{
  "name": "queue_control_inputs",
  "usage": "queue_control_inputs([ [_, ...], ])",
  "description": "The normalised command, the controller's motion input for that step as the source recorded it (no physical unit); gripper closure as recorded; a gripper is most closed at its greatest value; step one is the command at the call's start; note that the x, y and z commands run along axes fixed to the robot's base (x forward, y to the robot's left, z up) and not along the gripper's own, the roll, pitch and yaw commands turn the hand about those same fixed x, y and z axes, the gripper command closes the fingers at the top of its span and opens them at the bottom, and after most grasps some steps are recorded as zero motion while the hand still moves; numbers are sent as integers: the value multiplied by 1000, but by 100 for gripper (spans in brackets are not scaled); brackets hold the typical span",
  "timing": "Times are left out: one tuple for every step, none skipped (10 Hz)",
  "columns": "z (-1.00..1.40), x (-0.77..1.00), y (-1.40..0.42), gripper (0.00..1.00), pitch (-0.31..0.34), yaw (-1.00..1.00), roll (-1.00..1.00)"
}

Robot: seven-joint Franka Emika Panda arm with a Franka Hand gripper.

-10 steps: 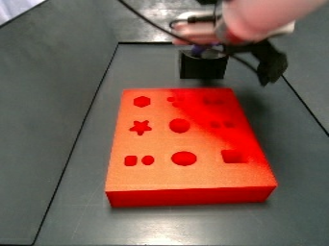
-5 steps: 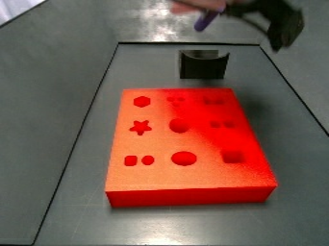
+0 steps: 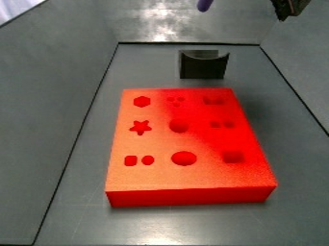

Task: Pick up the round object. Move up. Place the round object on the fixture. Regrasp the round object. Move to above the board. Insert the round object.
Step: Move to above the board.

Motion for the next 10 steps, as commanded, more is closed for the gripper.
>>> queue_control_inputs([
  [622,-561,-1000,100,80,-212,-1000],
  [626,-568,-1000,100,83,-202,-1000],
  [673,-624,-1000,100,92,-196,-1000],
  [650,-617,-1000,100,99,-193,-1000],
  [651,-609,-1000,100,122,-185,-1000],
  [653,-612,-1000,100,129,-181,-1000],
  [674,-649,-1000,100,138,-168,-1000],
  [467,-465,-656,100,140,-155,-1000],
  [184,-214,-253,100,146,-136,-1000],
  [100,-138,-155,100,146,-129,-1000],
])
